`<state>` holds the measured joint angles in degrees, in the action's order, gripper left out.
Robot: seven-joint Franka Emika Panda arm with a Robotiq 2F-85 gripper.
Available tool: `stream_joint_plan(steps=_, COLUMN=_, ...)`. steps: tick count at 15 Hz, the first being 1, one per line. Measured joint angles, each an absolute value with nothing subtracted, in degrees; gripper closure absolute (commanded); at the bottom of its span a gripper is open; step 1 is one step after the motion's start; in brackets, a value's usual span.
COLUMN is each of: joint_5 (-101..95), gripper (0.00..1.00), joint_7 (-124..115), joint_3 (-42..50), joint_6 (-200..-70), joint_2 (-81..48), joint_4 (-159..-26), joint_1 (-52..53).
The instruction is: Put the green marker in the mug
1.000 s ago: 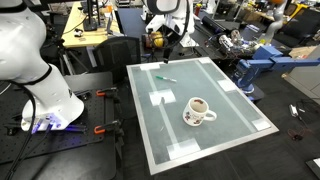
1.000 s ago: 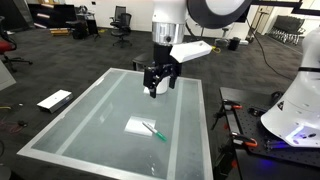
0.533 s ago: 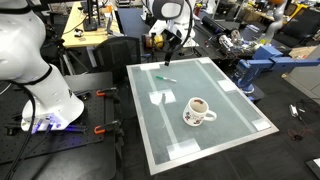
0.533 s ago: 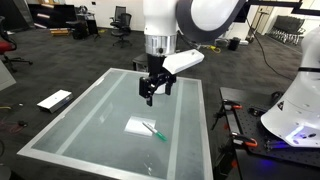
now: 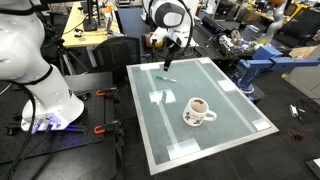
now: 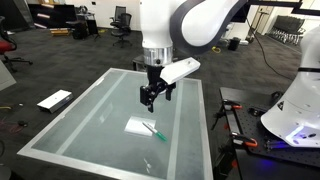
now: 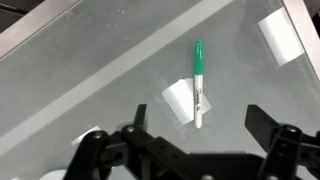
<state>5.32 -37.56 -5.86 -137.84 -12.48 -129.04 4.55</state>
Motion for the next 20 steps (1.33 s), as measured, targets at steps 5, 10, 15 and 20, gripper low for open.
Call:
stream_joint_plan(steps=5, joint_5=5.25, gripper=0.00, joint_7=-37.55, joint_3=-4.35, joint_6=-141.30, joint_2=-19.08, joint_4=-125.37, joint_1=5.92)
stream_joint_plan(steps=10, joint_5=5.09, gripper=0.00, joint_7=-37.58, joint_3=-2.23, joint_6=-142.32, joint_2=-24.76, joint_4=-121.15, joint_1=8.34)
stream_joint_plan(steps=15, joint_5=5.08, gripper=0.00, joint_7=-37.59, joint_3=-1.24, joint_6=-142.32, joint_2=-29.27, joint_4=-117.76, joint_1=10.59)
stream_joint_plan(steps=20, joint_5=5.13, gripper=0.13, joint_7=-38.35, joint_3=-0.35, joint_6=-142.32, joint_2=-31.82, joint_4=-116.34, joint_1=11.78)
